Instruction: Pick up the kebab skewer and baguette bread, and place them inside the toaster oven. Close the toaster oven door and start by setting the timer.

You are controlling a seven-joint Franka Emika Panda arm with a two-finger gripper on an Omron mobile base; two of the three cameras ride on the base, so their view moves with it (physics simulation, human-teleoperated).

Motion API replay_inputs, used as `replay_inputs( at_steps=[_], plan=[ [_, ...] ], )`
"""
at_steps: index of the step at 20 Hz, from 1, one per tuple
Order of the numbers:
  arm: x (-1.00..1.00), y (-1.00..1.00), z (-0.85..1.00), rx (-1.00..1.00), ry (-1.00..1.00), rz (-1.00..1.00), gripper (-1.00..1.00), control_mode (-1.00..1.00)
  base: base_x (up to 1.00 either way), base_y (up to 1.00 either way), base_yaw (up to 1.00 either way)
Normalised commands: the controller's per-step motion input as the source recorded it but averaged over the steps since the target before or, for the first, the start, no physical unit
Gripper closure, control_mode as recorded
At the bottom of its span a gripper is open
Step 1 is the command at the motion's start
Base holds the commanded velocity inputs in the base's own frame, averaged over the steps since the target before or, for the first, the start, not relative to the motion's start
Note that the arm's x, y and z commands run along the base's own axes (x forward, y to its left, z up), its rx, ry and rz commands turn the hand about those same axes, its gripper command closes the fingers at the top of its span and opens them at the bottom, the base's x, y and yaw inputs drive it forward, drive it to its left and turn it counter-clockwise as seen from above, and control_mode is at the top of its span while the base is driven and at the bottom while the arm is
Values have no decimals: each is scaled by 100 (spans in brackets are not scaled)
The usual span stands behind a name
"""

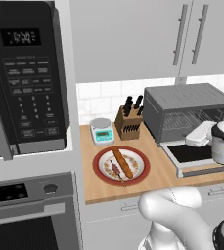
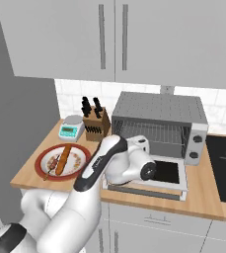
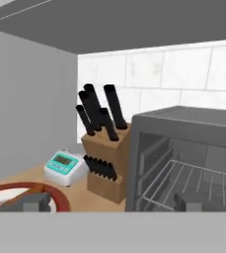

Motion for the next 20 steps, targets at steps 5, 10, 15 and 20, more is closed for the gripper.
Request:
replay_inputs(
  at_steps=[5, 10, 15, 20],
  plan=[
    [34, -25, 0, 10, 0, 0, -100, -100, 0, 0, 0],
    [41, -23, -14, 5, 0, 0, -100, -100, 0, 0, 0],
    [44, -10, -29, 0, 0, 0, -100, -100, 0, 0, 0],
    [45, -13, -22, 0, 0, 0, -100, -100, 0, 0, 0]
  ],
)
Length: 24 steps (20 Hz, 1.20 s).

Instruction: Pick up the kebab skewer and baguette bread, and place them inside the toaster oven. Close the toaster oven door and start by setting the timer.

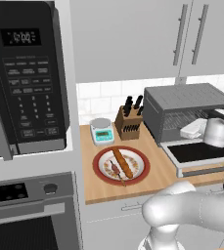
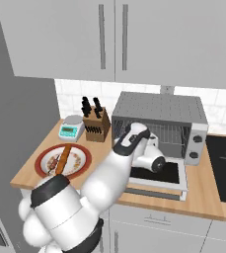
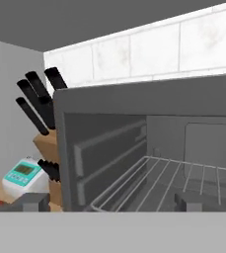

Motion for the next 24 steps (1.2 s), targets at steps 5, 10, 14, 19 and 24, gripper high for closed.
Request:
replay_inputs(
  at_steps=[5, 10, 14, 19, 24],
  plan=[
    [26, -24, -30, 0, 0, 0, -100, -100, 0, 0, 0],
    [43, -23, -11, 0, 0, 0, -100, -100, 0, 0, 0],
    [39, -18, -16, 0, 0, 0, -100, -100, 0, 0, 0],
    [41, -2, -44, 0, 0, 0, -100, -100, 0, 0, 0],
    [35, 0, -47, 0, 0, -1, -100, -100, 0, 0, 0]
  ],
)
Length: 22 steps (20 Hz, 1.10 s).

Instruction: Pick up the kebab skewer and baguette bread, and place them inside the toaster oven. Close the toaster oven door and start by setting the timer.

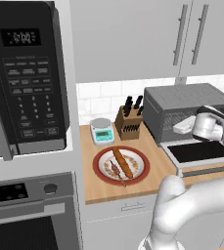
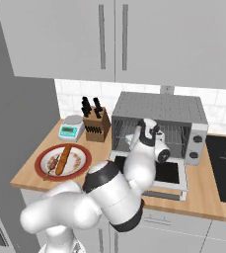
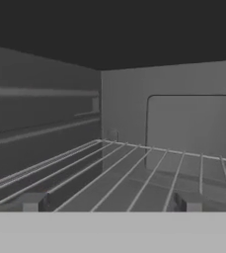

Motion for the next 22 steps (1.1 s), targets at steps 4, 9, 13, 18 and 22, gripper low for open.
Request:
replay_inputs(
  at_steps=[4, 9, 13, 18, 22],
  plan=[
    [15, -2, -39, 0, 0, -2, -100, -100, 0, 0, 0],
    [-46, -18, -95, -2, 6, -2, -100, -100, 0, 0, 0],
    [-100, -30, -100, -4, 15, -1, -100, -100, 0, 0, 0],
    [-100, -35, -88, -3, 25, 0, -100, -100, 0, 0, 0],
    [-100, -23, -82, -7, 31, 0, -100, -100, 0, 0, 0]
  ],
)
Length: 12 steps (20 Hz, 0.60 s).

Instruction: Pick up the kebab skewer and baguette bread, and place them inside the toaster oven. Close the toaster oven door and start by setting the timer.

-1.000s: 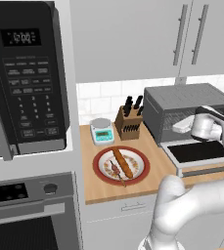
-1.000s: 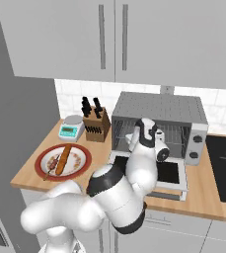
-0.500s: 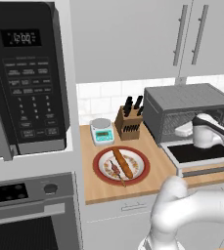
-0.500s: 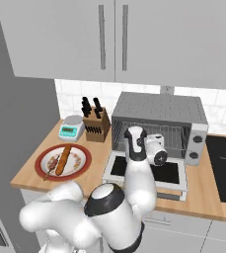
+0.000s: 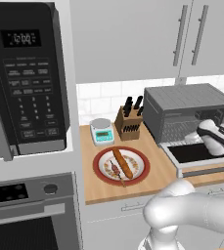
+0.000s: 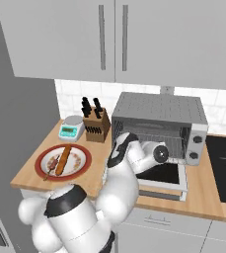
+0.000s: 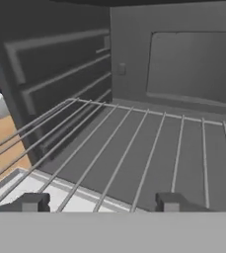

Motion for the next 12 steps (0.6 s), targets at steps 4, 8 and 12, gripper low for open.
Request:
replay_inputs(
  at_steps=[4, 8, 12],
  plan=[
    [-100, -14, -70, -10, 37, 0, -100, -100, 0, 0, 0],
    [-100, -6, -56, -12, 39, 0, -100, -100, 0, 0, 0],
    [-100, 6, 12, -6, 19, 2, -100, -100, 0, 0, 0]
  ],
)
